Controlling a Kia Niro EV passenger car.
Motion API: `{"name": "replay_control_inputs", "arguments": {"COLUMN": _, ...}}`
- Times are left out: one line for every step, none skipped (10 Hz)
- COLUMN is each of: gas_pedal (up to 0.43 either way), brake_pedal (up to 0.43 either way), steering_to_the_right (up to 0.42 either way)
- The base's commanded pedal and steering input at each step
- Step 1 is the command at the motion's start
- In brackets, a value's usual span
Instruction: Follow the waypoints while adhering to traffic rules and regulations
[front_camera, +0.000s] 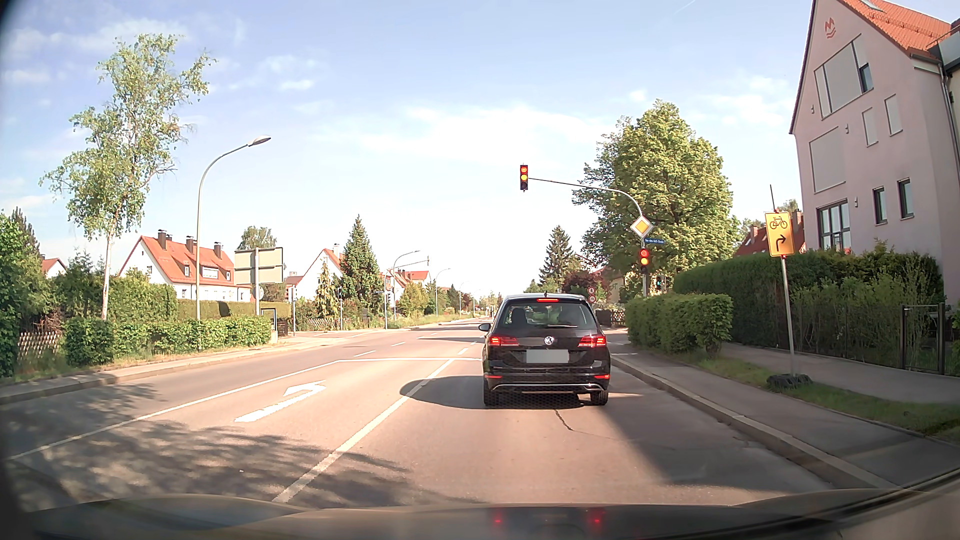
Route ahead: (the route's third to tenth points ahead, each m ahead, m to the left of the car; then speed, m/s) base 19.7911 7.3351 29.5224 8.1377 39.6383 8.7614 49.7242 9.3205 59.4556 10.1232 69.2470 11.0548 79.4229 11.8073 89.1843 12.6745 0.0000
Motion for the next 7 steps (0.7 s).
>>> {"name": "replay_control_inputs", "arguments": {"gas_pedal": 0.000, "brake_pedal": 0.220, "steering_to_the_right": -0.005}}
{"name": "replay_control_inputs", "arguments": {"gas_pedal": 0.000, "brake_pedal": 0.220, "steering_to_the_right": -0.005}}
{"name": "replay_control_inputs", "arguments": {"gas_pedal": 0.000, "brake_pedal": 0.220, "steering_to_the_right": -0.005}}
{"name": "replay_control_inputs", "arguments": {"gas_pedal": 0.000, "brake_pedal": 0.220, "steering_to_the_right": -0.005}}
{"name": "replay_control_inputs", "arguments": {"gas_pedal": 0.000, "brake_pedal": 0.213, "steering_to_the_right": -0.005}}
{"name": "replay_control_inputs", "arguments": {"gas_pedal": 0.000, "brake_pedal": 0.213, "steering_to_the_right": -0.005}}
{"name": "replay_control_inputs", "arguments": {"gas_pedal": 0.000, "brake_pedal": 0.207, "steering_to_the_right": -0.005}}
